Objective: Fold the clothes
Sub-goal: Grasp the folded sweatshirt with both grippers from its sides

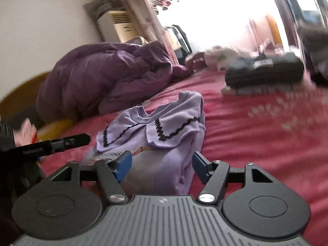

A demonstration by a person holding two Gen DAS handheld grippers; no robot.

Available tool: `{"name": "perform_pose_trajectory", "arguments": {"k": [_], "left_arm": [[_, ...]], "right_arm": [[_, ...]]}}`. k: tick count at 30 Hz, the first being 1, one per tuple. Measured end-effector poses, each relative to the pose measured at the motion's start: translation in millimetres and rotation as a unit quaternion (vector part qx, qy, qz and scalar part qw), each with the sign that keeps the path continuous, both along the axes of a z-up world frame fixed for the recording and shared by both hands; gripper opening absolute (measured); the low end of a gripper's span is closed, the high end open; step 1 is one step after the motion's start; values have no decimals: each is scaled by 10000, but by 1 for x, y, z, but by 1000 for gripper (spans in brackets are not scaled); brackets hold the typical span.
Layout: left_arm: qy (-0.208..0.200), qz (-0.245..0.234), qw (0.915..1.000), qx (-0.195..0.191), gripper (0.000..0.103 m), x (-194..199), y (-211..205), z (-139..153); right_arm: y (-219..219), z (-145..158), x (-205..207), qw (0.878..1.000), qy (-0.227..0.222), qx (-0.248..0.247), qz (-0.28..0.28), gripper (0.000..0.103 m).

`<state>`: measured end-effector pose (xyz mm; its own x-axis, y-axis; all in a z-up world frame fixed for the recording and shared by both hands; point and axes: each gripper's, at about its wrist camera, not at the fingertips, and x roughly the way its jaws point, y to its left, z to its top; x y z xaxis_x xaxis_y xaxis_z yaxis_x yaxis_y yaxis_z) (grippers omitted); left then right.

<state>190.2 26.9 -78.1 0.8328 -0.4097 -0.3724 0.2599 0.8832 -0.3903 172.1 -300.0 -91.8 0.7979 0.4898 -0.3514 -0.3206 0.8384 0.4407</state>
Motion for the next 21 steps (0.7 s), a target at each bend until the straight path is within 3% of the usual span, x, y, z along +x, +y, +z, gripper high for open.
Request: {"name": "perform_pose_trajectory", "arguments": {"k": [2,5,13,19,21], "left_arm": [[356,181,9985,-380,78,6,13,-10],[765,211,9933,-839,79,16,22,-27],[1235,-54,9828,-1371,79,44,11,-51],[1294,-165,9804,-1473,79,56,5,-58],[1253,-249,9802,-1514,72,56,2,-58]], "right_arm": [[-2,-5,8,9992,196,343,-19,77],[-4,-15,20,9959,432,791,-120,78],[-12,-54,64,9808,1089,1602,-243,78],[0,-56,82,9817,1097,1552,-61,80],[7,-54,86,9842,1093,1389,76,77]]}}
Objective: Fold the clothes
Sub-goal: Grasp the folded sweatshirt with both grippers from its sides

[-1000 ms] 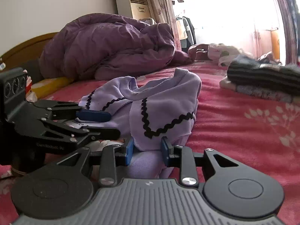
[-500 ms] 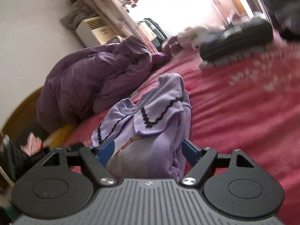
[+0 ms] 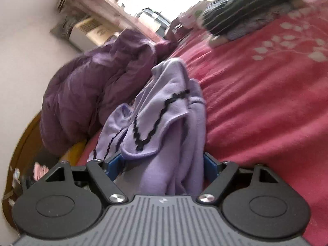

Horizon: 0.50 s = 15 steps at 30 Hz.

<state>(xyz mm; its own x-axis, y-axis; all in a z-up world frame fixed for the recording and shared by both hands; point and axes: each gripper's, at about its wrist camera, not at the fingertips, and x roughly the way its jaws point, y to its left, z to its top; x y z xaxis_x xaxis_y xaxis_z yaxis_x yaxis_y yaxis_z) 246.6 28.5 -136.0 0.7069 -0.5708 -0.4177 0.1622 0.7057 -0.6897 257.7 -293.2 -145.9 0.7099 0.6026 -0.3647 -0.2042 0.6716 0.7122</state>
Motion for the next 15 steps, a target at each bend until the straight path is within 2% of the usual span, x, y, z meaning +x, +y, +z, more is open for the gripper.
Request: {"name": "perform_pose_trajectory", "arguments": {"k": [2,3,5,10,15], "left_arm": [[-65,-67,9999,-86,63,-2,-3,1],[-105,-95,9998,-124,59,-2,-4,2],[-197,-130,9995,-188,56,-5,-4,5],[-514,-182,9976,-436,52,-15,-5,18],[-829,-437,9919,-856,50,-29,-13,32]], "right_arm": [[-2,-2,-1,9999,-29,141,6,64],[-4,-3,-2,9997,-36,260,-9,61],[-9,-5,-4,9988,-45,478,-58,54],[-18,-4,-11,9943,-131,1057,-79,47],[-37,12,-28,9874,-297,1531,-253,45]]}}
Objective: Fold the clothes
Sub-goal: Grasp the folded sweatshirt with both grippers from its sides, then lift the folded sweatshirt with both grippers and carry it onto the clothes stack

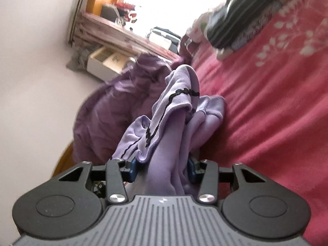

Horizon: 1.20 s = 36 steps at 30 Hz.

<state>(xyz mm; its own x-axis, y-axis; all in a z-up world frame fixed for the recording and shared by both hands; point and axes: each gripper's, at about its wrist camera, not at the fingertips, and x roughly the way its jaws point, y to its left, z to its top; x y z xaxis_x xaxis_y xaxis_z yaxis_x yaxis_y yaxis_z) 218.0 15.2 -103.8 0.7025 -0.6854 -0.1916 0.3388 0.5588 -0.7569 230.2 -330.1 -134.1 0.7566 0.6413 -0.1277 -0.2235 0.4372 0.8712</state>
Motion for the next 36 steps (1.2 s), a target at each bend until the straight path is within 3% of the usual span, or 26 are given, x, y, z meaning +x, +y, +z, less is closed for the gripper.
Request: {"name": "perform_pose_trajectory", "arguments": {"k": [2,3,4,6,9,12,14,15,17,19,25,27,30,32,36], "left_arm": [[181,-152,9997,87,51,-3,-7,-4],[333,-207,9989,270,58,-3,-11,-10],[526,-229,9974,446,61,-2,-13,-16],[819,-215,9944,638,63,0,-13,-25],[826,-156,9954,454,71,1,-4,-24],[869,-107,9957,306,73,3,3,-26],[992,-116,9944,339,73,4,1,-31],[1049,-137,9938,348,73,4,-1,-34],[1114,-173,9929,383,68,6,-2,-40],[1164,-203,9923,368,64,9,0,-43],[1221,-266,9917,294,64,13,2,-43],[1211,-310,9919,242,67,15,-1,-38],[1179,-407,9921,154,75,10,-1,-33],[1130,-474,9921,272,80,3,-5,-28],[1019,-505,9915,631,80,-8,-16,-24]], "right_arm": [[-11,6,-13,10000,13,-22,-84,45],[-17,7,-20,9998,70,-84,-137,47],[-22,6,-24,9993,217,-233,-212,58],[-34,3,-29,9970,439,-438,-469,64],[-47,4,-31,9951,379,-429,-808,64],[-51,11,-17,9945,194,-510,-898,64],[-53,2,-2,9957,317,-304,-817,64],[-54,-4,6,9959,402,-188,-783,64],[-59,-30,14,9927,868,233,-804,39],[-65,-51,20,9880,1112,576,-906,30],[-64,-56,30,9901,1026,589,-761,30],[-63,-51,28,9920,938,482,-687,33],[-64,-40,15,9933,875,411,-633,46],[-65,-29,-2,9944,836,221,-613,65],[-54,-12,-29,9952,779,-486,-348,73]]}}
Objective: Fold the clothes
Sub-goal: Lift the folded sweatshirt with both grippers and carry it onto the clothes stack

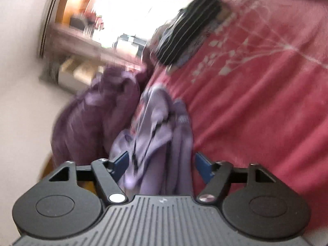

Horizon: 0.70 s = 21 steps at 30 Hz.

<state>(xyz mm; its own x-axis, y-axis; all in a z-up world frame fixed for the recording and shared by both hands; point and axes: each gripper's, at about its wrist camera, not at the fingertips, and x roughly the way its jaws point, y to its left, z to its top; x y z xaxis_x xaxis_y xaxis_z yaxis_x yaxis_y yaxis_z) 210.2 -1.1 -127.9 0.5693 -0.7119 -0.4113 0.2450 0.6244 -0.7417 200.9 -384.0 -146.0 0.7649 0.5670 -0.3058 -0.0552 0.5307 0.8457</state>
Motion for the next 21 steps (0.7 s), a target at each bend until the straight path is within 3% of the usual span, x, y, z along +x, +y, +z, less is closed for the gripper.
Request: {"name": "perform_pose_trajectory", "arguments": {"k": [1,3,5,6,11,16,21], "left_arm": [[-22,22,10000,16,76,0,-1,-1],[-67,47,10000,5,58,0,-1,-4],[-144,36,9998,-119,52,-1,-2,-3],[-189,53,9997,-162,50,-2,-3,1],[-443,210,9978,-436,47,-16,-5,26],[-754,149,9928,-916,47,-39,-30,68],[-982,-338,9868,-1246,47,-37,-88,111]], "right_arm": [[5,0,-3,9998,-32,-152,91,72],[12,-9,-7,9993,-98,-312,194,60],[11,-20,-3,9997,-131,-14,202,46],[8,-22,-3,9997,-149,115,172,44],[2,-16,-8,9955,-299,887,150,38],[-15,11,-41,9891,-593,1343,83,37],[-68,58,-84,9857,-1051,1244,-435,37]]}}
